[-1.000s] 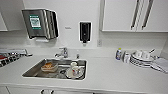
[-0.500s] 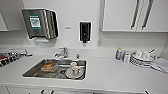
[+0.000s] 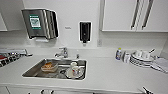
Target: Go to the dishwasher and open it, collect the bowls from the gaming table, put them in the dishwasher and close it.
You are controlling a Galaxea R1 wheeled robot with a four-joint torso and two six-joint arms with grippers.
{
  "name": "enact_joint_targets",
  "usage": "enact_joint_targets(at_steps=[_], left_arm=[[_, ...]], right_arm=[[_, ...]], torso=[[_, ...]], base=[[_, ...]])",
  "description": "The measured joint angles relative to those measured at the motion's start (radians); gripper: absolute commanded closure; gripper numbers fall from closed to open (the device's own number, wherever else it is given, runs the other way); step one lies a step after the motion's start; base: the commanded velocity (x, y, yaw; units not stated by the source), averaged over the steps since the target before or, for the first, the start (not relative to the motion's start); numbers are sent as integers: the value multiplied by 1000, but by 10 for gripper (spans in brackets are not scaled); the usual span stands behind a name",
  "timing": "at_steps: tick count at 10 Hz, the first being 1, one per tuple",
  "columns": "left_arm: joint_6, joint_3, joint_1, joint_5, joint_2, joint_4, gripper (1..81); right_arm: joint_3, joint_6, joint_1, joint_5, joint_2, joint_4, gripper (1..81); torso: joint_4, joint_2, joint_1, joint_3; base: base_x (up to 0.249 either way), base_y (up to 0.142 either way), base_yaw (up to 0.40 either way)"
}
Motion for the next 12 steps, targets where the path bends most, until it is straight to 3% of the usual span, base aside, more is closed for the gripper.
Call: enact_joint_targets(at_steps=[2, 12], left_arm=[[0, 3, 0, 0, -1, 0, 10], [8, 20, 0, 1, -9, 1, 10]], right_arm=[[-16, 54, 22, 0, 3, 0, 10], [-178, 60, -54, 21, 120, 1, 10]], torso=[[0, 0, 0, 0], [0, 0, 0, 0]], base=[[0, 0, 0], [0, 0, 0]])
